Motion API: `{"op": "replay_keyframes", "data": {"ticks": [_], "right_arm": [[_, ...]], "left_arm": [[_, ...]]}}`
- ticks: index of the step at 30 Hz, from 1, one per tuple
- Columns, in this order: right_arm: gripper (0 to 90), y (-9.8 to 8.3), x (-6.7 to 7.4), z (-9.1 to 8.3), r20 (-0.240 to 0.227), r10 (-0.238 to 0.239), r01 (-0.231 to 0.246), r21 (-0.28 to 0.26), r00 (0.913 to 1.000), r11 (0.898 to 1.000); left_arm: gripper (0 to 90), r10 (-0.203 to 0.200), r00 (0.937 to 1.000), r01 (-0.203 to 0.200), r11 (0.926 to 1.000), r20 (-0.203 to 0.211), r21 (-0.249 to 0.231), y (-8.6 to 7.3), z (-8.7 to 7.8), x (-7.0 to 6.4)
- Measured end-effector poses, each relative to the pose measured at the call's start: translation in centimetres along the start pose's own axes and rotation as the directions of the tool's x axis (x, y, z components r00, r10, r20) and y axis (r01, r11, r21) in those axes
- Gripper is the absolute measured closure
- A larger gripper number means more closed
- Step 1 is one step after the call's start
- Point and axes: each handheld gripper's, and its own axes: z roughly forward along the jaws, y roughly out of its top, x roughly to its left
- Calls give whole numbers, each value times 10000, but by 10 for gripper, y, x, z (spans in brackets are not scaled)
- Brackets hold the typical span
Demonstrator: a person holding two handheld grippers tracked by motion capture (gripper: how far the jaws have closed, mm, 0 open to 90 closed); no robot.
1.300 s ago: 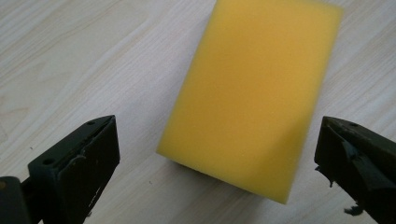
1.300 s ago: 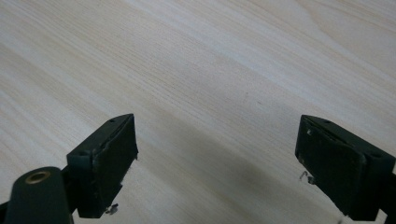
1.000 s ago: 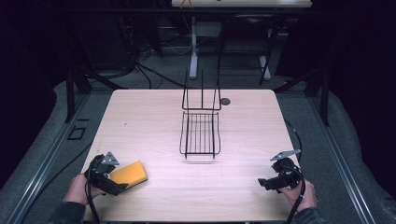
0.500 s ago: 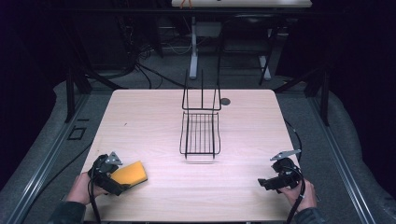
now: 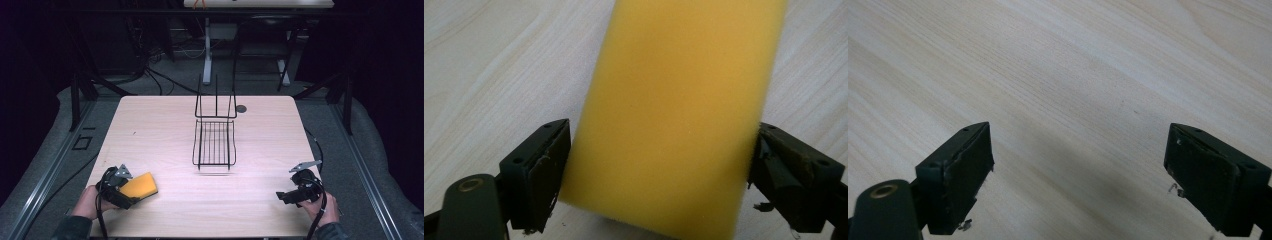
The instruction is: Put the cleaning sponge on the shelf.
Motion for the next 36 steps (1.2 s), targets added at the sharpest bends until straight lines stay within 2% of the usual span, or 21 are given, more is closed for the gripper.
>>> {"op": "replay_keyframes", "data": {"ticks": [11, 13, 15, 22, 23, 36], "right_arm": [[120, 0, 0, 0, -31, 33, -33, 42, 10000, 10000], [120, 0, 0, 0, 28, -46, 46, 63, 10000, 10000], [121, 0, 0, 0, 25, -44, 44, 36, 10000, 10000], [122, 0, 1, 0, 29, 5, -5, 57, 10000, 10000], [123, 0, 1, -1, 37, 6, -7, 57, 10000, 10000], [124, 0, 2, 0, 115, -20, 19, 51, 9999, 10000]], "left_arm": [[205, -29, 10000, 28, 9997, -50, -237, 0, -3, -1], [208, 9, 10000, -10, 9997, -55, -242, 1, -4, -1], [210, -46, 9999, 39, 9989, -154, -473, 2, -7, -2], [216, -90, 9996, 80, 9991, -252, -417, 3, -8, -4], [217, -97, 9993, 84, 9993, -366, -358, 4, -9, -5], [217, -198, 9988, 163, 9968, -448, -781, 10, -13, -9]]}}
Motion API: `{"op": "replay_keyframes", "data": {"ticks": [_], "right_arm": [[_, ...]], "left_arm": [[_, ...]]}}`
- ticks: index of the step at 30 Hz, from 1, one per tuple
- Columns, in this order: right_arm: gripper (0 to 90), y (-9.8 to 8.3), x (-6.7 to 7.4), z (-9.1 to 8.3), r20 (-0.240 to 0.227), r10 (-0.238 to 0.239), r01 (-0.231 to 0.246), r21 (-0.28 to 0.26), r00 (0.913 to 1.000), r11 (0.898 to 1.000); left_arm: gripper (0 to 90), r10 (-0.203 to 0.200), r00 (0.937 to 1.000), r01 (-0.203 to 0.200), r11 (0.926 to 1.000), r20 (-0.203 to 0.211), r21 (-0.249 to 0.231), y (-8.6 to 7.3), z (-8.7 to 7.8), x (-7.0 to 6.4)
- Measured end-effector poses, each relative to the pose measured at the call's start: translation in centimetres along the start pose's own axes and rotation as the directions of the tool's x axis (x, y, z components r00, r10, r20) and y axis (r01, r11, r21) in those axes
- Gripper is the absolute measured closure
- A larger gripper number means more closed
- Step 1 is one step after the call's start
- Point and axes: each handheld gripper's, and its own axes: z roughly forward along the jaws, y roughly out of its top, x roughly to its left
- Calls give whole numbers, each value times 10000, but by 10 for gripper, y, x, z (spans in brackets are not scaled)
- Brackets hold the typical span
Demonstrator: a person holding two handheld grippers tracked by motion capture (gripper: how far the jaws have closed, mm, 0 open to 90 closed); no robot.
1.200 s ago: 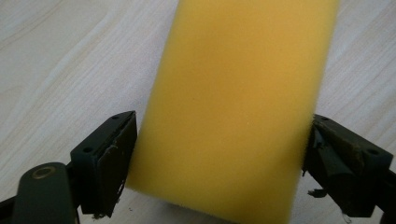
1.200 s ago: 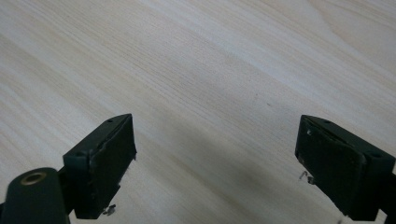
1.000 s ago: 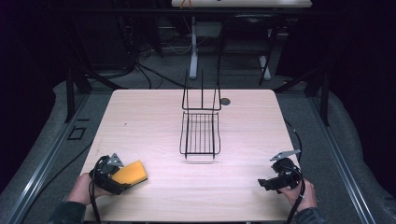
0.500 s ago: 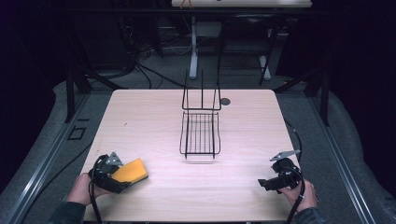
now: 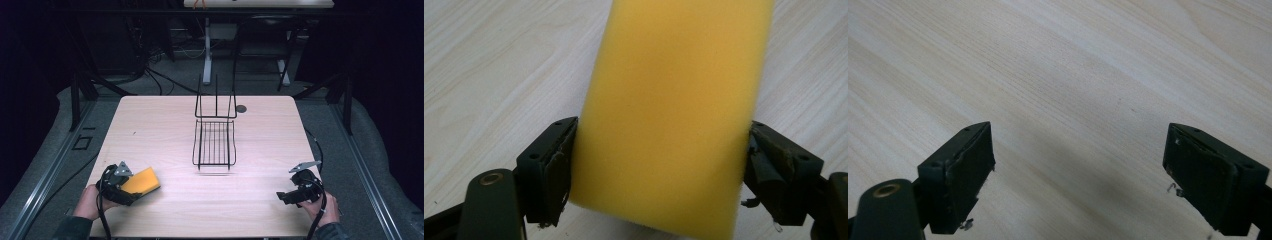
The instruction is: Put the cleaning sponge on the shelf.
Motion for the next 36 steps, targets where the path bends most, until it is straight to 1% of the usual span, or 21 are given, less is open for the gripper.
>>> {"op": "replay_keyframes", "data": {"ticks": [3, 7, 10, 13, 14, 18, 24, 28, 30, 36], "right_arm": [[125, 0, 0, 0, -16, -10, 10, -2, 10000, 10000], [125, 0, 0, 0, 12, -11, 11, 7, 10000, 10000], [126, 0, 0, 0, 8, 4, -4, -18, 10000, 10000], [126, 0, 0, 1, 65, -17, 17, 39, 10000, 10000], [126, 0, 0, 0, 70, -49, 48, 133, 10000, 9999], [127, 0, 0, 1, 59, -6, 6, 49, 10000, 10000], [128, 0, 0, 1, 94, -60, 59, 147, 9999, 9999], [128, 0, 0, 1, 37, -6, 5, 124, 10000, 9999], [128, 0, 0, 1, 95, -78, 77, 129, 9999, 9999], [128, 0, 0, 2, 54, -47, 46, 149, 10000, 9999]], "left_arm": [[217, -48, 10000, 48, 10000, 2, 0, 2, -1, -2], [216, 151, 9999, -151, 9999, -24, -9, 5, -1, -6], [216, 199, 9998, -199, 9998, -32, 11, 7, -1, -9], [217, 161, 9998, -161, 9999, -98, -14, 10, -1, -9], [217, 109, 9999, -110, 9999, -112, -34, 11, -1, -10], [218, 144, 9998, -146, 9998, -158, -138, 12, -2, -11], [220, 100, 9997, -106, 9995, -216, -285, 17, -4, -14], [220, 119, 9995, -126, 9996, -298, -239, 21, -4, -17], [220, 137, 9994, -145, 9996, -333, -247, 22, -5, -18], [221, 35, 9990, -55, 9990, -438, -453, 28, -8, -20]]}}
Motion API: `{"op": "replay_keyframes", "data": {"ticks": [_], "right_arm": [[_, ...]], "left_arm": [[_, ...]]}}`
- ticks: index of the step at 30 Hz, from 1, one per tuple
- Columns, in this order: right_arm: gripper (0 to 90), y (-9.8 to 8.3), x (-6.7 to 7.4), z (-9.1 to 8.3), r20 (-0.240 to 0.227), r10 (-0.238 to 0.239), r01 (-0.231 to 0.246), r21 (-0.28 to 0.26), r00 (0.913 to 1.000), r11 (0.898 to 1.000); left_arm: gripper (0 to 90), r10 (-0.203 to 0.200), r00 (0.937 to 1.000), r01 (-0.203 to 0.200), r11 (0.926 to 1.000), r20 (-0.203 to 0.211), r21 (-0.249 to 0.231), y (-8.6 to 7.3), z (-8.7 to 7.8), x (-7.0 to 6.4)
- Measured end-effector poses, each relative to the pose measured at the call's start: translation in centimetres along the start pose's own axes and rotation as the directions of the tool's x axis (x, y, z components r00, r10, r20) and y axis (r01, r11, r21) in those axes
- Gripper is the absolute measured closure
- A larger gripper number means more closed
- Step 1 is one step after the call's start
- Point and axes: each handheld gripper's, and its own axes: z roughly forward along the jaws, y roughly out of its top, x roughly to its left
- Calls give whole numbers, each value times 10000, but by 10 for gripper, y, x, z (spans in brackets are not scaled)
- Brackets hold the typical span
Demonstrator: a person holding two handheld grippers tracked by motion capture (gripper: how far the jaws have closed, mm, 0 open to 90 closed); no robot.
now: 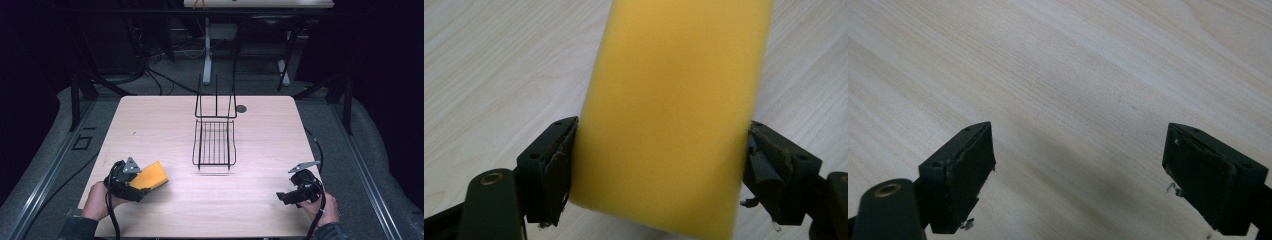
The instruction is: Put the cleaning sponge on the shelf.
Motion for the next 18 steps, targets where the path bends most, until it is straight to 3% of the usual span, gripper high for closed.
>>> {"op": "replay_keyframes", "data": {"ticks": [12, 18], "right_arm": [[128, 0, -1, 1, 75, -2, 2, -13, 10000, 10000], [128, 0, -1, 1, 12, 67, -67, 18, 10000, 10000]], "left_arm": [[222, 108, 9998, -115, 9992, -173, -385, 12, -5, -4], [222, 123, 9999, -126, 9981, -55, -609, 19, -7, -5]]}}
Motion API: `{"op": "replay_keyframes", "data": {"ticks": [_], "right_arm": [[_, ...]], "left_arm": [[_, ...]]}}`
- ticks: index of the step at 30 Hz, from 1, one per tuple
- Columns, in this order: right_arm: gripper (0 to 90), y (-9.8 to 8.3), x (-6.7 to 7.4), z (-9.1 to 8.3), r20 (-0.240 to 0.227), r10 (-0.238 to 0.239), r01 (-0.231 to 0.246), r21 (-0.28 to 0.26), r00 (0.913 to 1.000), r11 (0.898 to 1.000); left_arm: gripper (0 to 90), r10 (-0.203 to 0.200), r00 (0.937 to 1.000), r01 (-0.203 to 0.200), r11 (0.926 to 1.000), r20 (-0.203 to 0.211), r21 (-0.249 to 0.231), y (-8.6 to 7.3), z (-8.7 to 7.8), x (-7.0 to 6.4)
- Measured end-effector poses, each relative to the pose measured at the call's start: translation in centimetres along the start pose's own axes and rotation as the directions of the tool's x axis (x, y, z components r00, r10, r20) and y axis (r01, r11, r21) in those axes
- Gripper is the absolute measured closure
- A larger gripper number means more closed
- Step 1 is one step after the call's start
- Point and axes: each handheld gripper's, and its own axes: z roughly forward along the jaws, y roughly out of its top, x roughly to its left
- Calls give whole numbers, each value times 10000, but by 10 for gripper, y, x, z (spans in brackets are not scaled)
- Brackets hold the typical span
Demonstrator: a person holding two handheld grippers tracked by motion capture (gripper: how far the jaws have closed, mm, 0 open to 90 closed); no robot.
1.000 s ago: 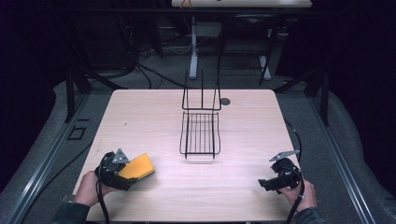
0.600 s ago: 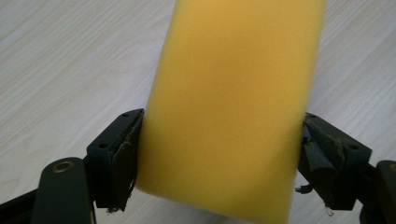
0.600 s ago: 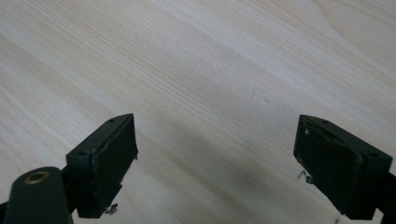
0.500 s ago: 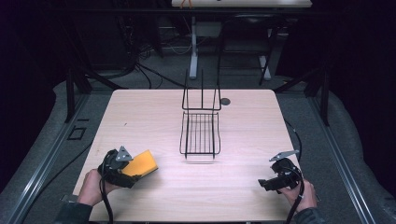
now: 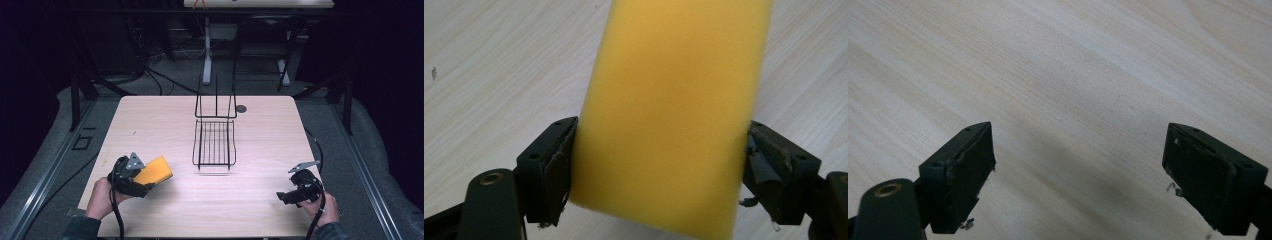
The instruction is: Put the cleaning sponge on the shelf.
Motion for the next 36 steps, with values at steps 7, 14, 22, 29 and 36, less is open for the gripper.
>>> {"op": "replay_keyframes", "data": {"ticks": [7, 14, 22, 29, 36], "right_arm": [[128, 0, 1, 0, 12, -15, 15, 30, 10000, 10000], [129, 0, 0, 0, 63, -25, 25, 44, 10000, 10000], [129, 1, 1, 0, 54, -16, 15, 35, 10000, 10000], [129, 1, 1, 0, 65, -9, 9, 33, 10000, 10000], [130, 1, 0, 0, 48, -24, 23, 43, 10000, 10000]], "left_arm": [[222, 122, 9999, -122, 9995, 2, -307, 11, -3, -4], [222, 275, 9996, -275, 9992, 17, -288, 17, 0, -6], [222, 469, 9989, -465, 9979, 74, -458, 27, 0, -7], [222, 608, 9981, -606, 9969, 25, -498, 33, 0, -8], [223, 645, 9978, -633, 9958, 175, -658, 39, 0, -8]]}}
